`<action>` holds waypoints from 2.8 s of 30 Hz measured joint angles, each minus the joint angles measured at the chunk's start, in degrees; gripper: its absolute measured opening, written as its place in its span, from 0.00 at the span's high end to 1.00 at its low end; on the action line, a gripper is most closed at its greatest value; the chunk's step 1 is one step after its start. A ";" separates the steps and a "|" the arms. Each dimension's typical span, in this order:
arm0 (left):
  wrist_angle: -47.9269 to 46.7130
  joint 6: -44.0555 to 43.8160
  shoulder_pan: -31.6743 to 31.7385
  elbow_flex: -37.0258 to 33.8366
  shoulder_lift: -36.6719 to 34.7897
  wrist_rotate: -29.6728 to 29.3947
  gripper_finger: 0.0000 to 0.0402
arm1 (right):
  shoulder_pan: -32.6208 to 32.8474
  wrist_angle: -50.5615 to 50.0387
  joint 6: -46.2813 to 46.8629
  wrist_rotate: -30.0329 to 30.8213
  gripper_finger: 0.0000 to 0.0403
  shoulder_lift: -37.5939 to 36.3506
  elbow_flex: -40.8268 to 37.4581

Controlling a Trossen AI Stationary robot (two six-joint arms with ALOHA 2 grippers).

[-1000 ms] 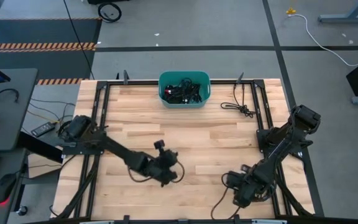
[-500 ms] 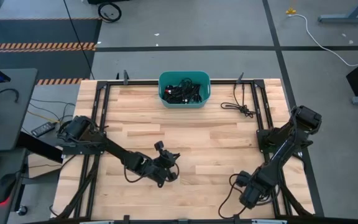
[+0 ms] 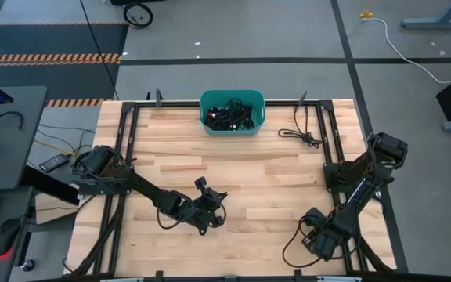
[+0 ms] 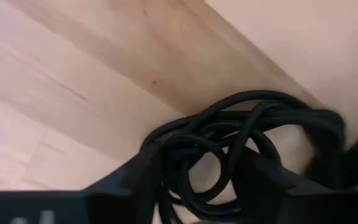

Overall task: Pick and place USB-C Cables
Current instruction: Put the bottom black charger cable into the blue bin, then put the black charger cable into the blue bin

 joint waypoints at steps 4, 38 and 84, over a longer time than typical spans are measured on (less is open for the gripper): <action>0.26 -0.01 -0.02 0.00 0.00 0.00 0.97 | -0.54 1.42 -1.08 2.08 0.73 0.09 -0.63; -25.96 -13.97 -26.01 0.04 -19.17 -25.21 0.97 | -81.06 15.97 -108.41 9.80 0.93 1.87 31.83; -26.88 -18.05 -25.14 0.04 -15.98 -26.36 0.96 | -70.00 -38.71 -93.95 34.16 0.60 -14.75 30.07</action>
